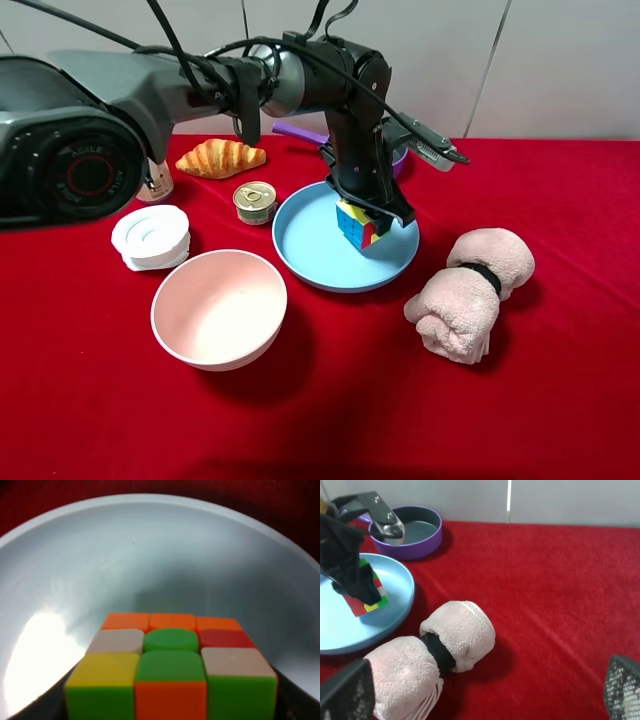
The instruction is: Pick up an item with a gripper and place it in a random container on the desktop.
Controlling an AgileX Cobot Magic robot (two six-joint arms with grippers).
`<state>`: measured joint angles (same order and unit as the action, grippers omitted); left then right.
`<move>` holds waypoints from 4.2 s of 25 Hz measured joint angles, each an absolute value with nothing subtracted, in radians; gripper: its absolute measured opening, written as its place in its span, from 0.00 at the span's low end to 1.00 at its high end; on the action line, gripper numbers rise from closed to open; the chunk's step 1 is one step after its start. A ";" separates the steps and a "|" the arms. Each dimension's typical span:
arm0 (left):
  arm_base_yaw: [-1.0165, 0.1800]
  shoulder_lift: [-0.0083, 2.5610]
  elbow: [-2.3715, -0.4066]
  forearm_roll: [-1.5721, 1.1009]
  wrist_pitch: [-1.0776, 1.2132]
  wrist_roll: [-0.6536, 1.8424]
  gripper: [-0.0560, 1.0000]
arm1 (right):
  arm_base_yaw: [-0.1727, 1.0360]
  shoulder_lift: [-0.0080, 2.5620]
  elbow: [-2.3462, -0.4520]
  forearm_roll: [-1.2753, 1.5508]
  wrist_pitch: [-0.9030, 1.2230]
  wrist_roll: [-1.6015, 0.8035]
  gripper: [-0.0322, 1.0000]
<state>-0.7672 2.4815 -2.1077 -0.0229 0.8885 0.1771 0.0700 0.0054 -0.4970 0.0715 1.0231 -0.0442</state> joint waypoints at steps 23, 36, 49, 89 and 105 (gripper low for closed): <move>-0.767 2.488 -2.111 -0.018 0.889 0.222 0.65 | 0.070 0.005 -0.497 0.072 1.023 -0.044 0.70; -0.767 2.488 -2.111 -0.018 0.888 0.230 0.96 | 0.070 0.005 -0.497 0.072 1.023 -0.044 0.70; -0.767 2.488 -2.119 -0.018 0.908 0.230 0.96 | 0.070 0.005 -0.497 0.072 1.023 -0.044 0.70; -0.766 2.061 -1.959 0.060 1.174 0.204 0.96 | 0.070 0.005 -0.497 0.072 1.022 -0.044 0.70; -0.703 1.529 -1.274 0.108 1.096 0.088 0.96 | 0.070 0.005 -0.497 0.072 1.022 -0.044 0.70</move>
